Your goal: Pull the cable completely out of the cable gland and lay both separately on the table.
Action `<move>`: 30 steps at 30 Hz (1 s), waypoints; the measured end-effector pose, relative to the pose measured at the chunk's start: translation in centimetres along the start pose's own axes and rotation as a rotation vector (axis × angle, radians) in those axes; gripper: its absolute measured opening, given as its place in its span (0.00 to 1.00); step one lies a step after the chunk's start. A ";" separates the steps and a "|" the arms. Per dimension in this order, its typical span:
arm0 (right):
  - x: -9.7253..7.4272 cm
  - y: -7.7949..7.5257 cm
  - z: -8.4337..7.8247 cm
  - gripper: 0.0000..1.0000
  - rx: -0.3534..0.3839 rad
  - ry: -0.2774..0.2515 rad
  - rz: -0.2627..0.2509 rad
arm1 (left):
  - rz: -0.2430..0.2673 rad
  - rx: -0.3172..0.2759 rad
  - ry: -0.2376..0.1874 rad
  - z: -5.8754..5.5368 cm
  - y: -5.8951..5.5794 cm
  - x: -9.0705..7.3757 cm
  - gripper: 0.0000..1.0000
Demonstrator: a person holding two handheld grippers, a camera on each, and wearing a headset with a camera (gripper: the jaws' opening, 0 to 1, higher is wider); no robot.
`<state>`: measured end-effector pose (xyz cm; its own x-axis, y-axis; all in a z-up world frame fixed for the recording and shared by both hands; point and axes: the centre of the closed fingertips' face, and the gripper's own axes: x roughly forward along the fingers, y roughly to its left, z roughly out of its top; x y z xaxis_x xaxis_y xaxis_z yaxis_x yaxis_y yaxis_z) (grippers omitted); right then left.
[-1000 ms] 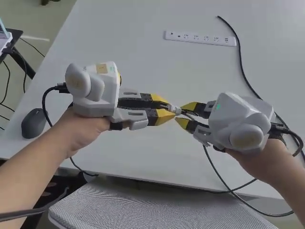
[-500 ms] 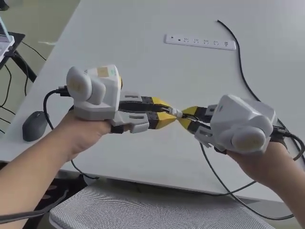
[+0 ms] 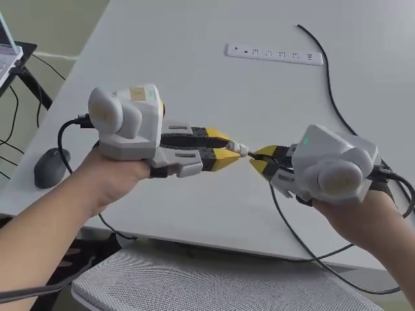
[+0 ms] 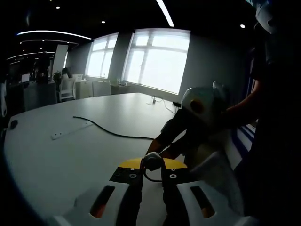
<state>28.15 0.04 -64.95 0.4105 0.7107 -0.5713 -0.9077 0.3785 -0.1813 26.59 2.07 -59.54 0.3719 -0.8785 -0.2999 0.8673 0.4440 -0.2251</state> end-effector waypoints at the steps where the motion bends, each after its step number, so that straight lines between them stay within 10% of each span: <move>1: 0.0 0.0 0.0 0.00 0.007 -0.003 0.001 | -0.002 0.001 0.002 -0.1 -0.1 0.0 0.15; 30: 0.1 -1.8 -1.8 0.00 0.039 0.032 -0.031 | 0.007 -0.016 -0.004 -0.5 -0.4 0.1 0.15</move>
<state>29.64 -1.62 -66.09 0.4347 0.6796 -0.5910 -0.8903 0.4231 -0.1683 26.11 1.90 -59.99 0.3790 -0.8760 -0.2981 0.8594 0.4527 -0.2375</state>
